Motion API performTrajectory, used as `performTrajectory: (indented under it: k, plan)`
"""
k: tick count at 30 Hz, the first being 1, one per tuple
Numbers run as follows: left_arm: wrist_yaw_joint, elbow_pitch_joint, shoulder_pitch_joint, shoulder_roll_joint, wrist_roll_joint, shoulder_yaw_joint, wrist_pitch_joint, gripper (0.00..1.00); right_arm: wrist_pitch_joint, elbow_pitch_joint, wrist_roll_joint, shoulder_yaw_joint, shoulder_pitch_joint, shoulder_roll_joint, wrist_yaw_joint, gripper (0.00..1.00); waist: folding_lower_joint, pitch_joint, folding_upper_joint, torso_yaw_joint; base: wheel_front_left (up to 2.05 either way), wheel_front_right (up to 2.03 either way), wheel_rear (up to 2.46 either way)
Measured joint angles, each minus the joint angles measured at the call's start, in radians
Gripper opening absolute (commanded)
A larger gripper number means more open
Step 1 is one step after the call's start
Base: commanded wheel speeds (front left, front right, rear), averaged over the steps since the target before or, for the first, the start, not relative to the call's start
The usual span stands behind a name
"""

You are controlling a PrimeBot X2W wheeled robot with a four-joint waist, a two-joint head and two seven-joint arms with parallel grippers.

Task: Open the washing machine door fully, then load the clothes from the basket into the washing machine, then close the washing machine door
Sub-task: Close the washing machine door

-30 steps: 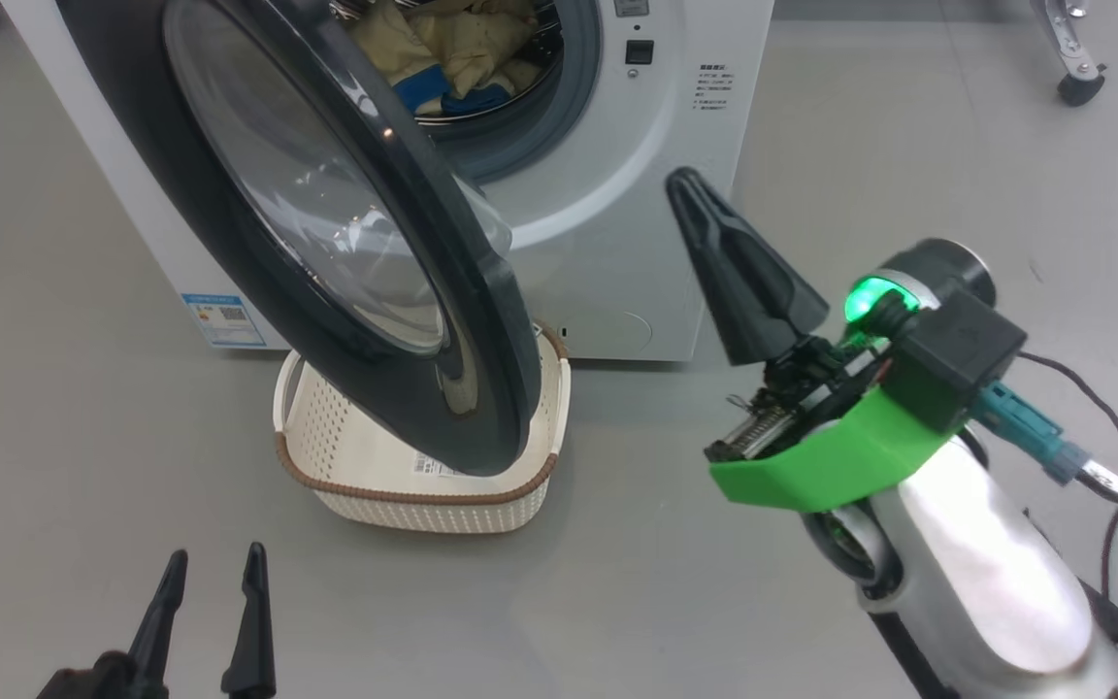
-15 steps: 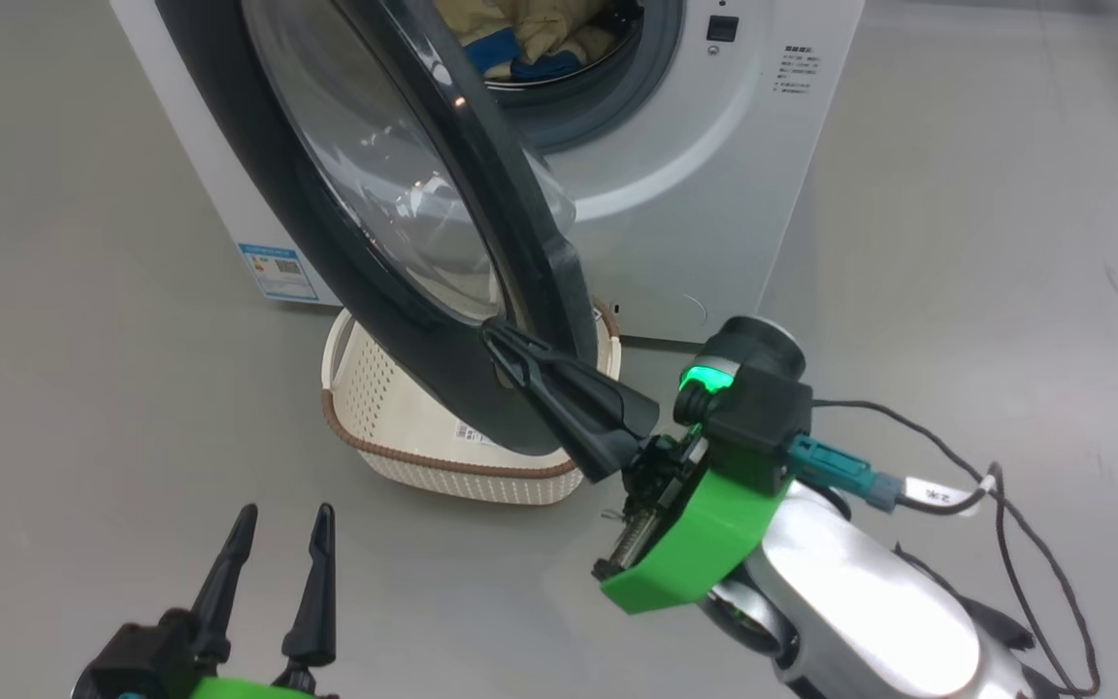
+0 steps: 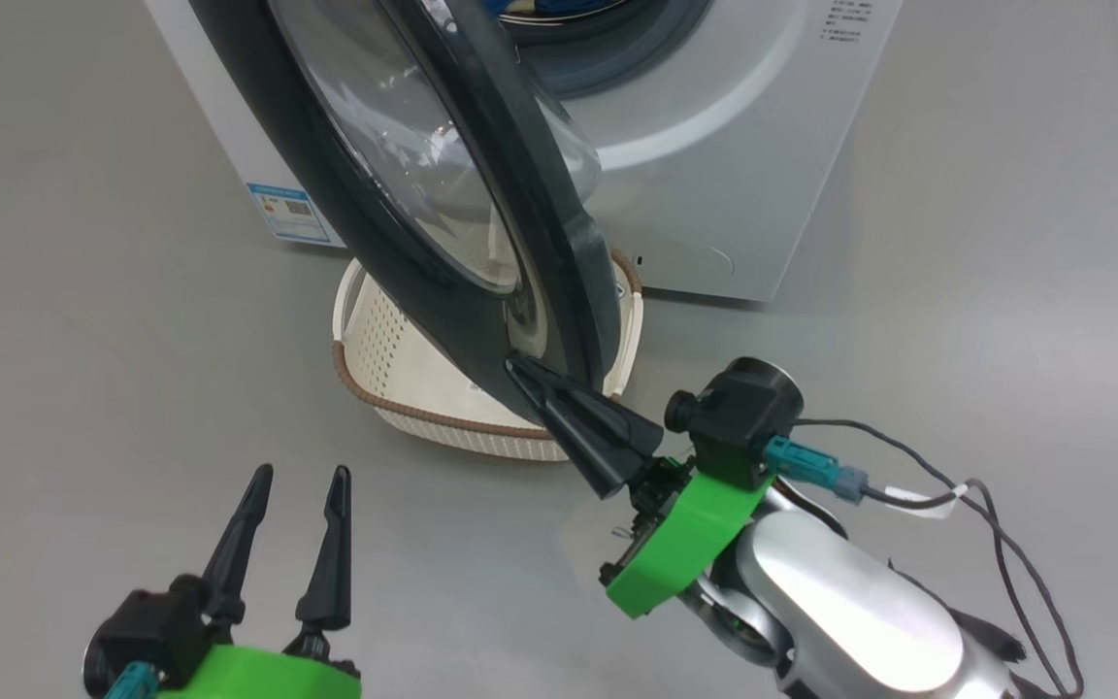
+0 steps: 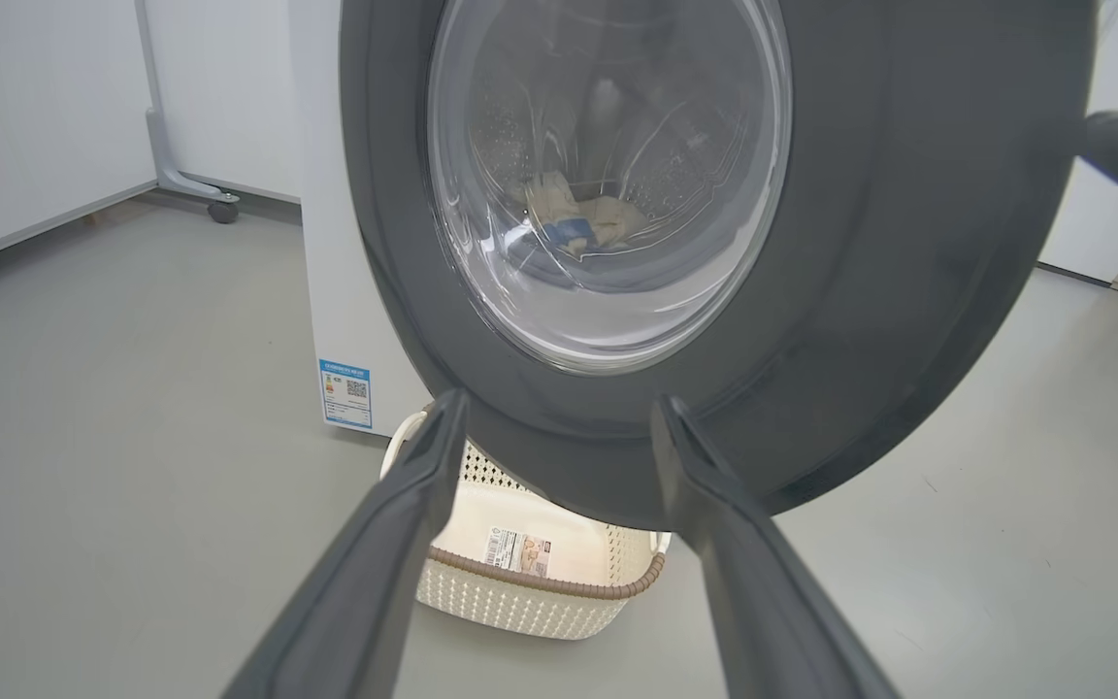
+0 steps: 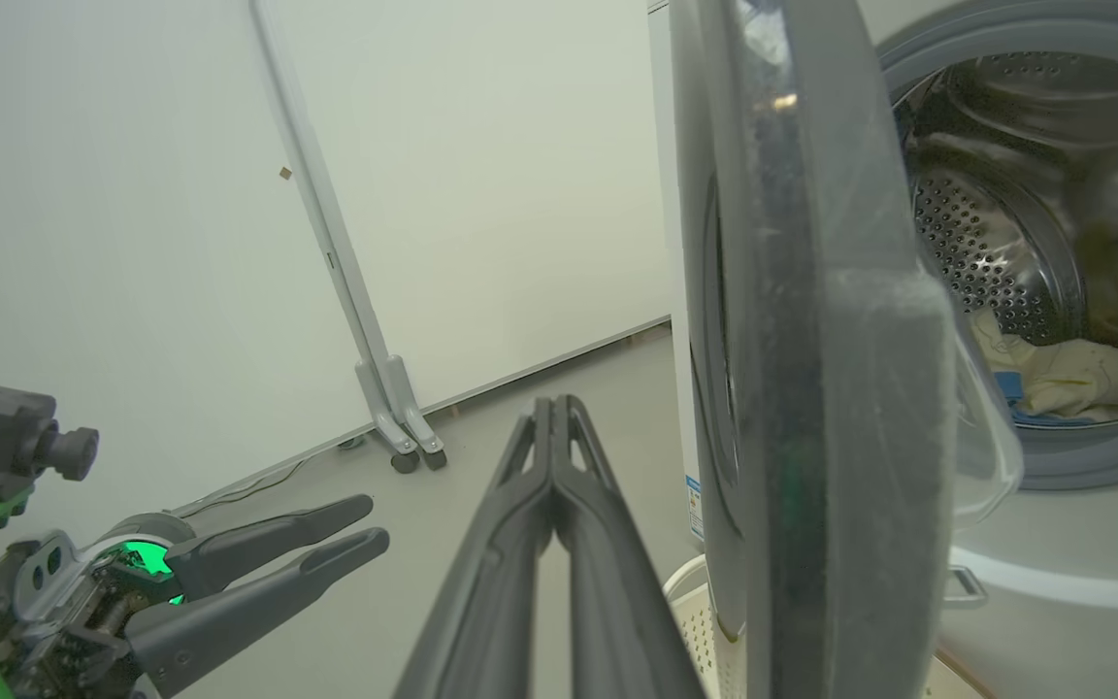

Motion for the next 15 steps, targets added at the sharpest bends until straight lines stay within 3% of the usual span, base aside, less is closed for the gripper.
performTrajectory:
  k: [15]
  plan:
    - [0.000, -0.007, -0.031, 0.001, -0.010, -0.011, 0.000, 1.00, 0.000, 0.020, 0.007, -0.082, -0.026, 0.000, 0.000, 0.00, 0.0001, 0.079, 0.0000, 0.021, 0.00, 0.00, 0.00]
